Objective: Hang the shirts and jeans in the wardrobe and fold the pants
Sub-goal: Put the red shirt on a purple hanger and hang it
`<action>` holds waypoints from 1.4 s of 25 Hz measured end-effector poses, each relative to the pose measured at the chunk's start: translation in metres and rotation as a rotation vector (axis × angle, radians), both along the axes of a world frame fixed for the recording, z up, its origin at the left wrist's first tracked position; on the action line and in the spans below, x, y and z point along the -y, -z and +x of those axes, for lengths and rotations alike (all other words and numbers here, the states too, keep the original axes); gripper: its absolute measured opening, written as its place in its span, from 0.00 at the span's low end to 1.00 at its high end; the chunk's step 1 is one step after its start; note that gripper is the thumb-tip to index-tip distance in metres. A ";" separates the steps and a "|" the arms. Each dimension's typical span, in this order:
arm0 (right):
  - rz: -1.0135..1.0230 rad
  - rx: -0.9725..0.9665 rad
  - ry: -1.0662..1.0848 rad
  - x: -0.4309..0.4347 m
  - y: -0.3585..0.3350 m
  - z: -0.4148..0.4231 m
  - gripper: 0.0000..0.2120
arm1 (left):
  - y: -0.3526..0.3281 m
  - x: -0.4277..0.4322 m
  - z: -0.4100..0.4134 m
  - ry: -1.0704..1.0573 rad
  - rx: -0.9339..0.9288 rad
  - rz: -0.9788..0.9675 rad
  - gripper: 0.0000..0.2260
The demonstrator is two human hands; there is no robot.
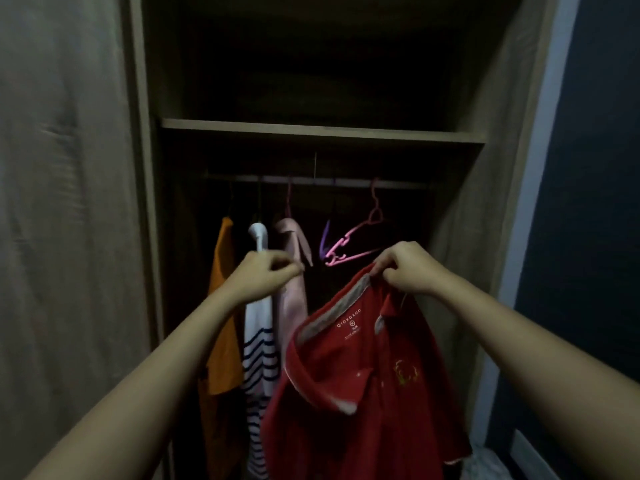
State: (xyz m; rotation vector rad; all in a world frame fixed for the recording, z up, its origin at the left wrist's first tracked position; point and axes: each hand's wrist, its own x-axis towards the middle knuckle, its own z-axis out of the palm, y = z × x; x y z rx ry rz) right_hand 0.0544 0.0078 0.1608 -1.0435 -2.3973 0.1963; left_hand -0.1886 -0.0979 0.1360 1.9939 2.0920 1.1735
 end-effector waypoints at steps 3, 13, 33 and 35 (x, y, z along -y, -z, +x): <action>0.089 0.086 -0.012 -0.020 -0.003 -0.004 0.16 | -0.022 -0.062 0.012 -0.112 0.089 0.184 0.11; 0.154 0.190 -0.062 -0.091 -0.007 0.024 0.17 | -0.036 -0.212 0.038 -0.351 0.199 -0.033 0.16; 0.139 0.255 0.061 -0.069 0.041 0.009 0.20 | 0.013 0.033 -0.027 -0.386 -0.150 0.357 0.12; 0.110 0.256 0.114 -0.064 0.045 0.006 0.19 | 0.018 0.075 -0.039 -0.351 -0.161 0.317 0.12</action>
